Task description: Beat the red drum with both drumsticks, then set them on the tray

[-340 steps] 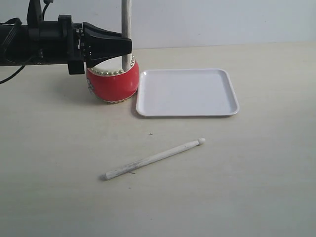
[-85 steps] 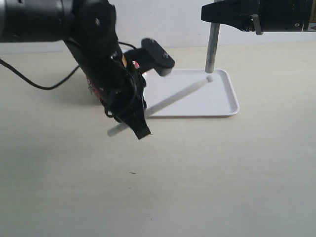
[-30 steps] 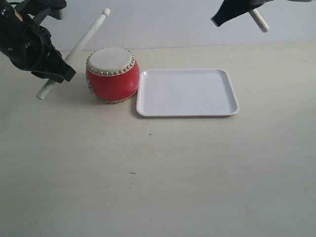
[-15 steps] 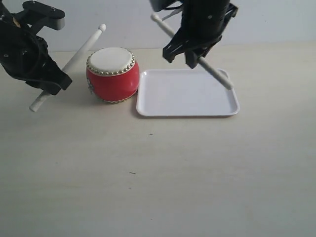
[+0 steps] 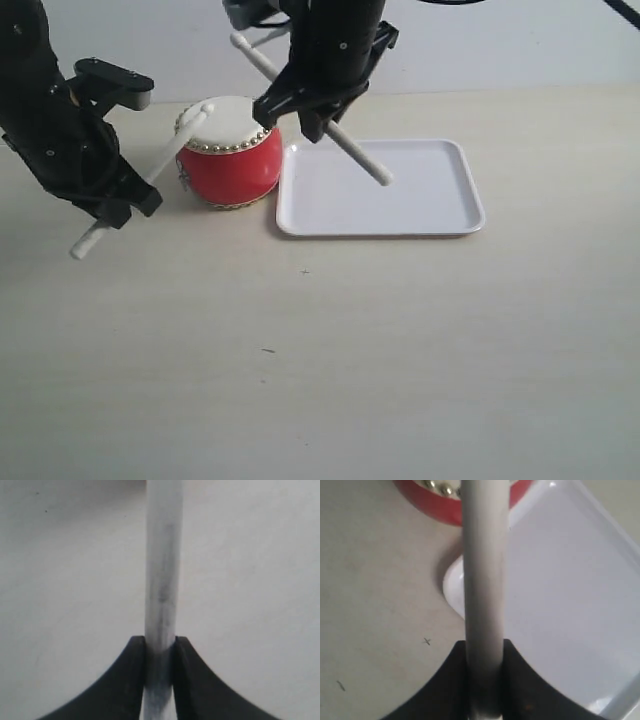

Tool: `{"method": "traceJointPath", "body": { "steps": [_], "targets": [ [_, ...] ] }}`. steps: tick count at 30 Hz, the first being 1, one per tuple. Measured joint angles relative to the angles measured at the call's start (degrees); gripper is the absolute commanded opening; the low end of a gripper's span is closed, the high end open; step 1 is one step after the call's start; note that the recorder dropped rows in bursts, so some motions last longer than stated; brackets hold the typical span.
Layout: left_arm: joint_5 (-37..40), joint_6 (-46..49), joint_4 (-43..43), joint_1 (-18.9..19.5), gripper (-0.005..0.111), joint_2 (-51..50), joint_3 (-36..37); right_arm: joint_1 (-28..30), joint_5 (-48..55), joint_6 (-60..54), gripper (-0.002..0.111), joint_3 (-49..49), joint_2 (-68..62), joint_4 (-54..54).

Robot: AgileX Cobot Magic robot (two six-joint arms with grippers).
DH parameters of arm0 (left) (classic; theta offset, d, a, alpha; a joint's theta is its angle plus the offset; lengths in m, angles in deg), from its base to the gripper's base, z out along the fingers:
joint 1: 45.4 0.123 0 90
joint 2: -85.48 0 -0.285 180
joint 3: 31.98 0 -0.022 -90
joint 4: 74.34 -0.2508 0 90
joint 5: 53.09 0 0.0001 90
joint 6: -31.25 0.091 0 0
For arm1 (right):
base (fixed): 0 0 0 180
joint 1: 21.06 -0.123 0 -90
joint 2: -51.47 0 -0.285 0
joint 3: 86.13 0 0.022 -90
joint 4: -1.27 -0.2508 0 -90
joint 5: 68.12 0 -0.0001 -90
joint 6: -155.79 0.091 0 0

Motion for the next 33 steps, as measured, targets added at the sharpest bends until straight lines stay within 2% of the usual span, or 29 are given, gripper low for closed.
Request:
{"method": "traceJointPath", "body": {
  "steps": [4,11,18,27,29,33],
  "targets": [
    [3.3,-4.0,-3.9,0.0,0.0,5.2,0.0,0.0,-0.5,-1.6,0.0,1.1,-1.7,-3.9],
    [4.2,-5.2,-4.4,0.0,0.0,11.4,0.0,0.0,-0.6,-1.1,0.0,3.5,-11.8,-4.0],
    [3.3,-5.2,-4.2,0.0,0.0,7.1,0.0,0.0,-0.1,3.0,0.0,13.0,-9.8,-0.9],
    [1.4,-2.2,-1.4,0.0,0.0,-6.1,0.0,0.0,-0.1,3.1,0.0,15.2,-4.1,-2.8],
    [2.8,-2.8,-1.5,0.0,0.0,-5.9,-1.1,0.0,-0.1,1.1,0.0,14.8,-6.5,-6.1],
    [5.4,-3.6,-1.6,0.0,0.0,2.6,-2.0,0.0,0.0,0.3,0.0,13.8,-15.5,-7.5]
  ]
}}
